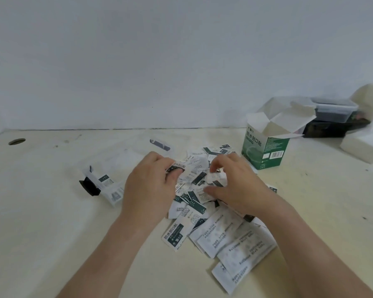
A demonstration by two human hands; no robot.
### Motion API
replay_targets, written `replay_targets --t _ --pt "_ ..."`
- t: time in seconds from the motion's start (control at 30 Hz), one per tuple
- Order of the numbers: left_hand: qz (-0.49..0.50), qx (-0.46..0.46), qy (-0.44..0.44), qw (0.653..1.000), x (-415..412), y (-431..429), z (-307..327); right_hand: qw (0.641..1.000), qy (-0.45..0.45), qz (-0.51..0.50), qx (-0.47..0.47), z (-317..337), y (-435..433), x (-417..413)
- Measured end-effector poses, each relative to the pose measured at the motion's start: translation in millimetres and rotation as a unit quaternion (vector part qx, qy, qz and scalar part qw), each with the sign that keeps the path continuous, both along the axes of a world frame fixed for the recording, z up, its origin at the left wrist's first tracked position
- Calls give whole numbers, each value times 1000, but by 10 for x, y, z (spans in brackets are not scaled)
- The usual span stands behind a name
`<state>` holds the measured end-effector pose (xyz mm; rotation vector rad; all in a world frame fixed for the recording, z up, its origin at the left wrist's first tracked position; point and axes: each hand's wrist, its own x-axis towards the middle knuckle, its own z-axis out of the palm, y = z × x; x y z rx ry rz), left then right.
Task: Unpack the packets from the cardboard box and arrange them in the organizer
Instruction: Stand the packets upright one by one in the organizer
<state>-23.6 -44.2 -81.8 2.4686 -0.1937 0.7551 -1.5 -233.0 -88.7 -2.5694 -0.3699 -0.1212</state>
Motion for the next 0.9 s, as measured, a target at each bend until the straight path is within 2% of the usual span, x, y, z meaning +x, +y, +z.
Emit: replay_targets --t 0.1,0.2,0.33,0.43,0.5,0.57,0.67,0.83,0.9 --pt "-25 -8 -49 998 -34 -30 28 971 15 30 235 98 -1 -54" --pt "-51 -5 -65 997 -37 -63 2 923 87 88 363 132 31 -72" --pt "-44 -40 -82 995 -43 -74 1 910 100 53 399 96 64 -53" --pt "-26 -109 -110 988 -73 -39 72 883 105 -12 457 75 4 -31" --pt "-39 -208 -53 976 -102 -32 118 856 97 -60 504 60 -19 -12" --pt "-64 -311 74 945 -102 -59 136 850 75 -89 513 43 -16 9" --pt "-87 -342 179 918 -100 -116 103 856 28 -96 508 37 72 -23" --pt "-98 -406 174 892 -108 -154 116 880 -79 -93 459 3 196 -69" --pt "-94 -411 173 890 -113 -166 119 877 -78 -86 466 11 217 -92"
